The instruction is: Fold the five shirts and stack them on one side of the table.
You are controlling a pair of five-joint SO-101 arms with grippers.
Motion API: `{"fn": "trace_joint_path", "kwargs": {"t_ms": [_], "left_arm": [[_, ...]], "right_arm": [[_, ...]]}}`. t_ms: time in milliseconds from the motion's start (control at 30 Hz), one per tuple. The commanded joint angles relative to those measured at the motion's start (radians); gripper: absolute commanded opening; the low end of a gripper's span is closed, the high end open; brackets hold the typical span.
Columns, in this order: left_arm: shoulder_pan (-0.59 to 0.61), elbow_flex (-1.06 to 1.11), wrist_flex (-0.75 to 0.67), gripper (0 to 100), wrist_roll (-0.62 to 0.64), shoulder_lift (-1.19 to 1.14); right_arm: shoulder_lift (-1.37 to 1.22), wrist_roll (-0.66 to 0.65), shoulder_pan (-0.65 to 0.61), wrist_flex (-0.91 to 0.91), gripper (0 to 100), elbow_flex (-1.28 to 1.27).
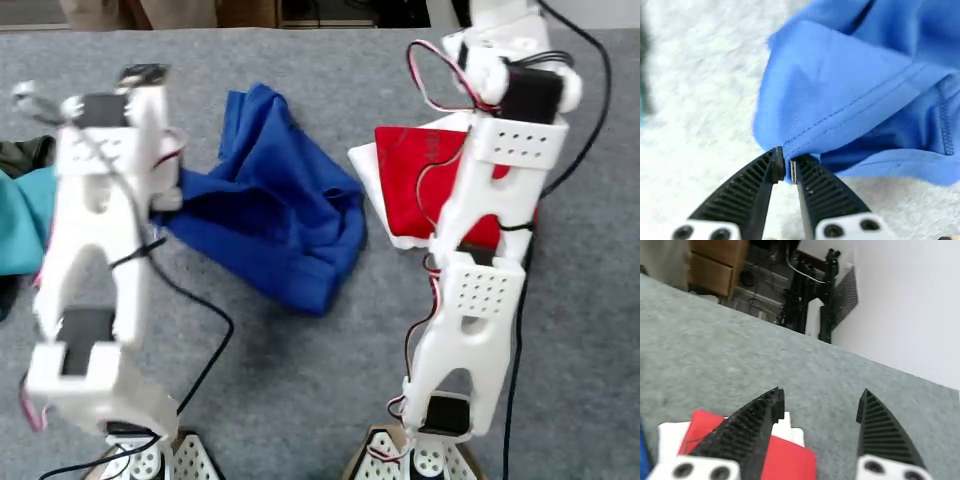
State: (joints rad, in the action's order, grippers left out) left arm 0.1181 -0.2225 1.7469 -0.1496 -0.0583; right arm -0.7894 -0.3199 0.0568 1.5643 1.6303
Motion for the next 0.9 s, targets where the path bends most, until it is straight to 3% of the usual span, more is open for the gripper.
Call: {"fn": "trace_joint_path", "kwargs": {"t_ms": [0, 233, 500, 667, 800, 867], "left_arm": [[0.127, 0.167, 0.014, 2, -0.078, 0.236], [0.48, 0.485, 0.012, 2, -0.41, 0.504], [0.884, 0.528, -0.018, 2, -0.776, 0.539], [0.953, 0.546, -0.123, 5, -0.72, 0.49], [0.959, 0.54, -0.127, 23, -0.532, 0.427], [0.954, 0.539, -0.126, 26, -0.483, 0.412]], "right_arm": [[0.01, -0.032, -0.058, 0.025, 24.6, 0.033], [0.018, -0.137, -0.237, 0.181, 24.6, 0.025], [-0.131, -0.143, -0.504, 0.203, 24.6, -0.134], [-0.305, -0.14, -0.628, 0.189, 24.6, -0.236], [-0.44, -0.143, -0.641, 0.173, 24.5, -0.234], [-0.49, -0.143, -0.622, 0.175, 22.1, -0.232]]}}
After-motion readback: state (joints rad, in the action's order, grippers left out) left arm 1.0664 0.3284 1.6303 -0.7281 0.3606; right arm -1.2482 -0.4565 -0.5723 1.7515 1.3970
